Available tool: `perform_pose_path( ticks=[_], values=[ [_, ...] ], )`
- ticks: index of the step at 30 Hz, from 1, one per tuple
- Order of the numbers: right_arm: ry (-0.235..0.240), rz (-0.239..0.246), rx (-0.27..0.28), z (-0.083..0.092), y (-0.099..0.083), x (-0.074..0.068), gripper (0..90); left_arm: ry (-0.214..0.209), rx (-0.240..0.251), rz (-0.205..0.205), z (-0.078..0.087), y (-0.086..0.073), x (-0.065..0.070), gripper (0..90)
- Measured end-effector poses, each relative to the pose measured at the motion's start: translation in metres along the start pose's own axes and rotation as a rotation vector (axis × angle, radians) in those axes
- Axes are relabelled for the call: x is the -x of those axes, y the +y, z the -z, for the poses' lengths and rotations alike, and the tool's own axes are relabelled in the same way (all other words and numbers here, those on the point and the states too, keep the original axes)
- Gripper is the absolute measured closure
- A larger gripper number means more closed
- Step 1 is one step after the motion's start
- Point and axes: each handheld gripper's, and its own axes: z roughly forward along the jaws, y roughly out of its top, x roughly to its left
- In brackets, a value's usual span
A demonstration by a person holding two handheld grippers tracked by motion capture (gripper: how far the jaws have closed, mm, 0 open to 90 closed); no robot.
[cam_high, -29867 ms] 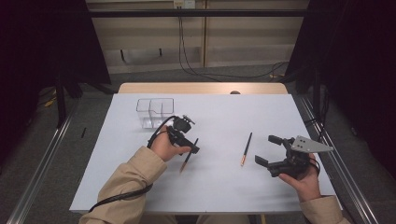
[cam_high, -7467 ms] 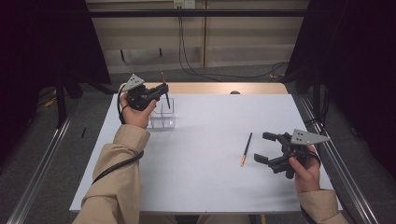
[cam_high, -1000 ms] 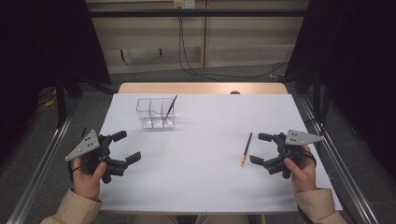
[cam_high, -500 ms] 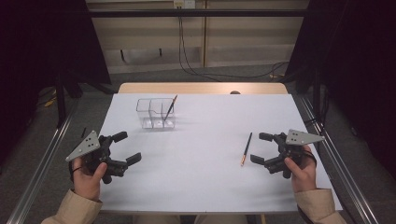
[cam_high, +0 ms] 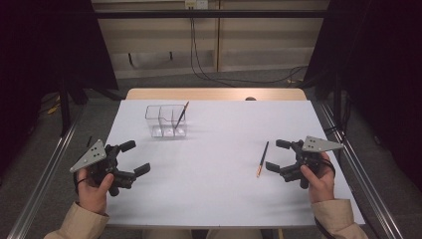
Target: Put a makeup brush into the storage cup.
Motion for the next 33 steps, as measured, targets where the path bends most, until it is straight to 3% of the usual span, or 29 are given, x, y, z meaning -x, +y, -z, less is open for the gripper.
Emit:
perform_pose_path(
  ticks=[12, 17, 24, 33],
  values=[
    [-0.042, -0.004, -0.025, -0.007, 0.001, 0.007, 3.3, -0.008, -0.009, -0.005, -0.006, -0.001, 0.000, 0.0],
    [-0.084, -0.010, -0.074, -0.009, 0.002, 0.011, 3.4, -0.007, -0.014, -0.003, -0.006, -0.001, -0.001, 0.0],
    [-0.089, -0.018, -0.105, -0.010, 0.001, 0.012, 3.3, -0.012, -0.016, -0.004, -0.010, -0.001, 0.000, 0.0],
    [-0.089, -0.008, -0.104, -0.013, 0.004, 0.011, 3.1, -0.007, -0.026, -0.006, -0.006, -0.002, 0.003, 0.0]
  ],
)
